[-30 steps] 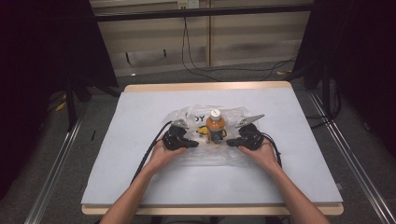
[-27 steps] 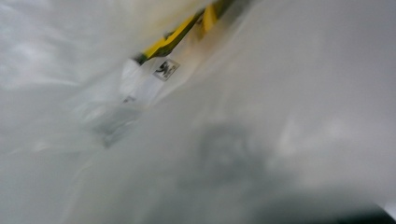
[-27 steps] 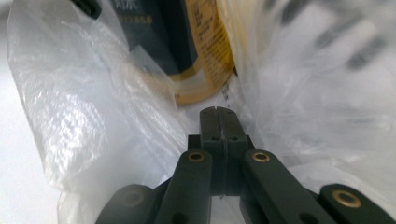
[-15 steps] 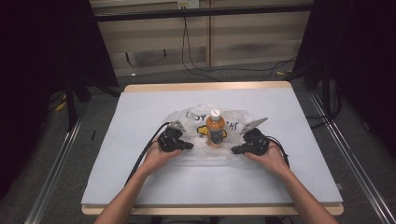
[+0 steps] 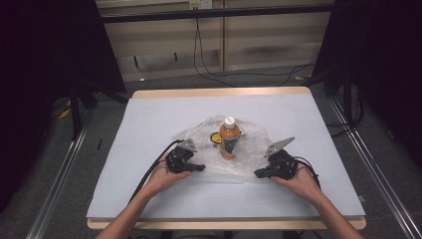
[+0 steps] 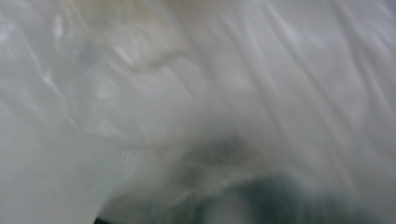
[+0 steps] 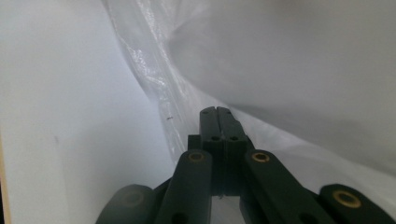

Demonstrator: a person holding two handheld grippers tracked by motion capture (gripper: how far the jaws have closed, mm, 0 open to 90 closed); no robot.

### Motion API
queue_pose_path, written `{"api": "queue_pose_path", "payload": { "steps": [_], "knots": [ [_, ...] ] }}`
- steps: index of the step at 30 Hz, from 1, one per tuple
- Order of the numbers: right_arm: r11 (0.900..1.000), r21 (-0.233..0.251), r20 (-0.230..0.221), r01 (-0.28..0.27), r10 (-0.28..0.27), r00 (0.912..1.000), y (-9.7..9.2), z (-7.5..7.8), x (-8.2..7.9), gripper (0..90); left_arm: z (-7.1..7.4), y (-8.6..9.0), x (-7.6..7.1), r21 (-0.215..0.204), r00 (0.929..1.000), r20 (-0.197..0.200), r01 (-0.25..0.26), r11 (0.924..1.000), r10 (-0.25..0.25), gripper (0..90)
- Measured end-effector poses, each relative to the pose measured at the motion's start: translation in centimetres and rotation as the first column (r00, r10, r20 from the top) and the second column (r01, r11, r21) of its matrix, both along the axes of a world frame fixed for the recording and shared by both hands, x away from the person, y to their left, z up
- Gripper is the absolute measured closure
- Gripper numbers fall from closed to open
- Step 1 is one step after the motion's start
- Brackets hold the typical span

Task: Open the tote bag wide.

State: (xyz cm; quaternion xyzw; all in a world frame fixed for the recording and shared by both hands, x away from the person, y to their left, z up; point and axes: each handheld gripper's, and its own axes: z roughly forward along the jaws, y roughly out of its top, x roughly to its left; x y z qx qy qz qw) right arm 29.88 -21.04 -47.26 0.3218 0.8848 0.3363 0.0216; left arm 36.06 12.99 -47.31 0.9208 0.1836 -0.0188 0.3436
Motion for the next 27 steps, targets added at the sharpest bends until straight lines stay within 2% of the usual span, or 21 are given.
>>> {"api": "queue_pose_path", "payload": {
  "steps": [2, 3, 5, 7, 8, 10, 12, 13, 14, 15, 16, 17, 21, 22, 23, 25, 26, 27],
  "knots": [
    [1.0000, 0.009, 0.000, 0.005, -0.005, 1.0000, -0.1, -0.1, 0.1, 90.0, -0.1, 0.2, 0.2, -0.016, 0.9996, -0.026, -0.008, 0.9998, 0.008, 90.0],
    [0.9999, 0.012, 0.002, 0.008, -0.008, 1.0000, -0.1, -0.1, 0.1, 90.0, -0.3, 0.3, 0.1, -0.044, 0.9995, -0.024, -0.022, 0.9988, 0.021, 90.0],
    [0.9997, 0.023, 0.002, -0.002, 0.002, 1.0000, 0.0, -0.1, 0.2, 90.0, -0.3, 0.6, 0.1, -0.069, 0.9997, -0.023, -0.008, 0.9976, 0.007, 90.0],
    [0.9980, 0.063, 0.009, 0.000, 0.000, 1.0000, 0.0, 0.2, 0.1, 90.0, 0.1, 0.9, -0.2, -0.119, 0.9992, -0.034, -0.024, 0.9926, 0.021, 90.0],
    [0.9963, 0.085, 0.022, -0.007, 0.005, 0.9998, -0.1, 0.4, 0.1, 90.0, 0.4, 1.0, -0.3, -0.131, 0.9994, -0.029, -0.023, 0.9912, 0.019, 90.0],
    [0.9956, 0.093, 0.040, -0.006, 0.003, 0.9992, -0.1, 1.1, -0.1, 90.0, 1.1, 1.4, -0.7, -0.149, 0.9997, -0.024, -0.013, 0.9887, 0.010, 90.0],
    [0.9918, 0.128, 0.056, -0.004, -0.003, 0.9984, -0.1, 1.7, -0.3, 90.0, 1.7, 1.6, -1.3, -0.163, 1.0000, -0.005, -0.008, 0.9866, 0.007, 90.0],
    [0.9904, 0.138, 0.064, -0.002, -0.006, 0.9979, -0.1, 2.1, -0.4, 90.0, 2.3, 1.9, -1.6, -0.188, 1.0000, 0.001, -0.003, 0.9821, 0.004, 90.0],
    [0.9904, 0.138, 0.064, -0.002, -0.006, 0.9979, -0.1, 2.1, -0.4, 90.0, 2.3, 1.9, -1.6, -0.188, 1.0000, 0.001, -0.003, 0.9821, 0.004, 90.0],
    [0.9870, 0.160, 0.098, -0.007, -0.009, 0.9952, -0.1, 3.1, -0.7, 90.0, 2.5, 2.0, -1.7, -0.196, 1.0000, 0.002, -0.005, 0.9805, 0.005, 90.0],
    [0.9854, 0.170, 0.104, -0.004, -0.014, 0.9944, -0.1, 3.4, -0.7, 90.0, 3.1, 2.2, -1.9, -0.222, 0.9998, 0.019, -0.002, 0.9751, 0.007, 90.0],
    [0.9822, 0.188, 0.119, -0.002, -0.021, 0.9927, -0.1, 3.9, -0.8, 90.0, 3.5, 2.3, -2.0, -0.227, 0.9996, 0.025, -0.002, 0.9738, 0.008, 90.0],
    [0.9728, 0.231, 0.151, 0.000, -0.036, 0.9879, -0.4, 5.2, -0.6, 90.0, 4.7, 2.4, -2.3, -0.280, 0.9991, 0.039, -0.004, 0.9600, 0.016, 90.0],
    [0.9692, 0.246, 0.154, -0.001, -0.038, 0.9873, -0.4, 5.5, -0.6, 90.0, 5.0, 2.4, -2.3, -0.281, 0.9988, 0.047, 0.002, 0.9598, 0.012, 90.0],
    [0.9688, 0.248, 0.163, -0.003, -0.039, 0.9859, -0.4, 5.9, -0.5, 90.0, 5.4, 2.4, -2.4, -0.278, 0.9982, 0.059, 0.004, 0.9605, 0.013, 90.0],
    [0.9690, 0.247, 0.178, -0.005, -0.040, 0.9832, -0.4, 6.6, -0.5, 90.0, 5.9, 2.5, -2.4, -0.303, 0.9978, 0.064, 0.003, 0.9530, 0.018, 90.0],
    [0.9655, 0.260, 0.182, -0.007, -0.042, 0.9823, -0.5, 6.9, -0.4, 90.0, 6.2, 2.5, -2.5, -0.316, 0.9976, 0.066, -0.001, 0.9486, 0.023, 90.0],
    [0.9649, 0.263, 0.189, -0.006, -0.045, 0.9809, -0.6, 7.2, -0.4, 90.0, 6.5, 2.6, -2.4, -0.313, 0.9970, 0.075, 0.008, 0.9496, 0.016, 90.0]
  ]
}}
